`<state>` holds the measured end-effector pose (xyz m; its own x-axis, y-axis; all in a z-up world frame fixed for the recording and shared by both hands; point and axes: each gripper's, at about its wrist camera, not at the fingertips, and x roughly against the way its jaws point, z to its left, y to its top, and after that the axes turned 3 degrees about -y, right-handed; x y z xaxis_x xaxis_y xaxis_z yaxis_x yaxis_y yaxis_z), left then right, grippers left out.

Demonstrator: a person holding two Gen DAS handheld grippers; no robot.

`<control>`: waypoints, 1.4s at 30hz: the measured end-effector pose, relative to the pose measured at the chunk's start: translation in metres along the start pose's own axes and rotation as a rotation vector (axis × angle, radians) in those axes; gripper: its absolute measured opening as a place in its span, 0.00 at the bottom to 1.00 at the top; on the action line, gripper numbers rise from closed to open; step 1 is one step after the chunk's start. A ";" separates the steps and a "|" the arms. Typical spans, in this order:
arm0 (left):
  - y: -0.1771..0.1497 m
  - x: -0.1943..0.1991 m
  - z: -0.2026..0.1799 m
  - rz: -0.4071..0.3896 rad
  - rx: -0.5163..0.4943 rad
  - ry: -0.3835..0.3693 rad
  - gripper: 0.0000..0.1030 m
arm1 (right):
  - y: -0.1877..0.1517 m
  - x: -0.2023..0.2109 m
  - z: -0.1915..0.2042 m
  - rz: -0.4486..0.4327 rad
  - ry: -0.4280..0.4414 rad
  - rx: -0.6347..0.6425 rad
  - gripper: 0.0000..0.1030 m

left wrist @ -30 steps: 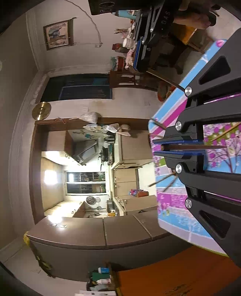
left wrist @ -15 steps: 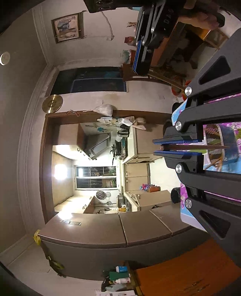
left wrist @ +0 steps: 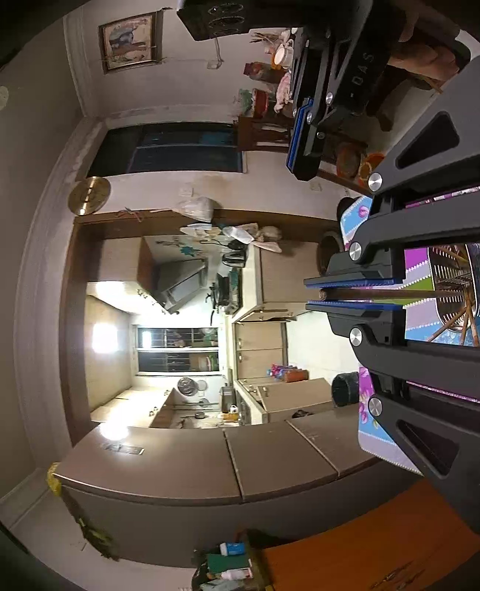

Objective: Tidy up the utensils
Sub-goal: 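Carry both chopsticks over the utensil holder and lower them into it, then open both tools and release the chopsticks into the holder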

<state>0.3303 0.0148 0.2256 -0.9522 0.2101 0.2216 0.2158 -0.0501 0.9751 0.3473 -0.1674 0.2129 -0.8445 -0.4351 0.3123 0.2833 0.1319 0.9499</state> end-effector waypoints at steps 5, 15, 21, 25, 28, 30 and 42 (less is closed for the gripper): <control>-0.014 -0.022 0.009 0.034 0.011 0.007 0.07 | -0.009 -0.015 -0.005 0.023 0.007 -0.021 0.05; -0.025 -0.044 0.021 0.061 0.036 0.012 0.07 | -0.024 -0.036 -0.006 0.061 0.019 -0.028 0.05; -0.040 -0.063 0.029 0.095 0.056 0.019 0.08 | -0.036 -0.049 -0.010 0.091 0.024 -0.046 0.05; -0.049 -0.071 0.031 0.113 0.059 0.022 0.08 | -0.043 -0.059 -0.014 0.121 0.036 -0.058 0.05; -0.052 -0.075 0.033 0.121 0.068 0.023 0.22 | -0.045 -0.062 -0.017 0.122 0.028 -0.066 0.06; -0.052 -0.075 0.033 0.110 0.069 0.031 0.36 | -0.046 -0.061 -0.017 0.121 0.022 -0.065 0.06; -0.073 -0.041 0.020 0.041 0.027 0.095 0.84 | -0.057 -0.032 -0.019 0.043 -0.036 -0.038 0.70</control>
<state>0.3577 0.0292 0.1456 -0.9585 0.1144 0.2610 0.2593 -0.0299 0.9653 0.3670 -0.1780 0.1486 -0.8469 -0.3975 0.3533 0.3357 0.1158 0.9348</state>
